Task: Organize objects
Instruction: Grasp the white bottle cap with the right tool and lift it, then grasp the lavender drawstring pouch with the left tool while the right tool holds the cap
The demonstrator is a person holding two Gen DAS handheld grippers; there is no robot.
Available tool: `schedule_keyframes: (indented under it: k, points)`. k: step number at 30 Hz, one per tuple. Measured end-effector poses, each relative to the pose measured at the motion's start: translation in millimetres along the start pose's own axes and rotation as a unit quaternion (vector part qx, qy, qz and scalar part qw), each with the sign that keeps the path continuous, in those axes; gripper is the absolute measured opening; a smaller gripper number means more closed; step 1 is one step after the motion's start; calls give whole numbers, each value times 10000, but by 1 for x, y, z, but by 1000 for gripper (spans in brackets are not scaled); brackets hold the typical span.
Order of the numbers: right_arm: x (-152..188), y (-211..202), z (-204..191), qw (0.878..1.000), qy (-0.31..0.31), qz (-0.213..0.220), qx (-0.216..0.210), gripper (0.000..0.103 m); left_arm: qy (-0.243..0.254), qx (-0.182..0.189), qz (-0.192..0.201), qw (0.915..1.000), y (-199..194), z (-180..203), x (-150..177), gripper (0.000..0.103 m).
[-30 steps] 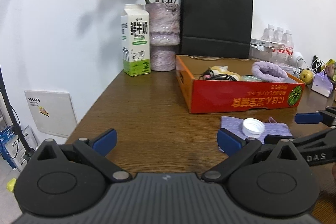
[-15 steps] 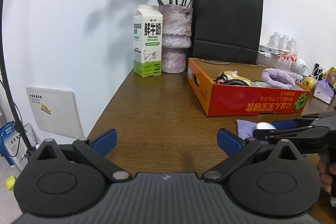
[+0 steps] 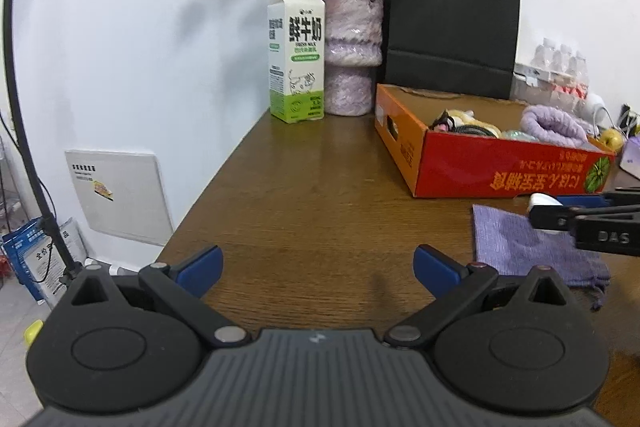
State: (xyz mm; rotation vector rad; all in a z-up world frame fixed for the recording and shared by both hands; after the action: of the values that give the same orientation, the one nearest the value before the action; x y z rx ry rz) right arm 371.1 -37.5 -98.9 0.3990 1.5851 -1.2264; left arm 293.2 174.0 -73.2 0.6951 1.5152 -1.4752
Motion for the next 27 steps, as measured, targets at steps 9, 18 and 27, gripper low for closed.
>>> schedule_keyframes:
  k: [9, 18, 27]
  points:
    - [11, -26, 54, 9998, 75, 156, -75, 39, 125, -35, -262, 9996, 4, 46, 9, 103]
    - [21, -58, 115, 9992, 75, 387, 10, 39, 538, 130, -473, 9973, 19, 125, 15, 103]
    - [32, -77, 164, 9988, 131, 468, 99, 39, 560, 353, -784, 9947, 46, 179, 16, 103]
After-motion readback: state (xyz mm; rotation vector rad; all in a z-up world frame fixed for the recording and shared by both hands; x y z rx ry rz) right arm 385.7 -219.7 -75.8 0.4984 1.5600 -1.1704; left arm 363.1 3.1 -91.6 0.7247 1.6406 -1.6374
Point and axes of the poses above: each gripper's, at about its wrist camera, not at the fingertips, and y roughly the way its jaws point, z to its right, x to its underside, the point moved 7 cm from there along y, roughly the way its jaws point, and after that the axes turned 5 degrees about -y, right-handed, at the moved point
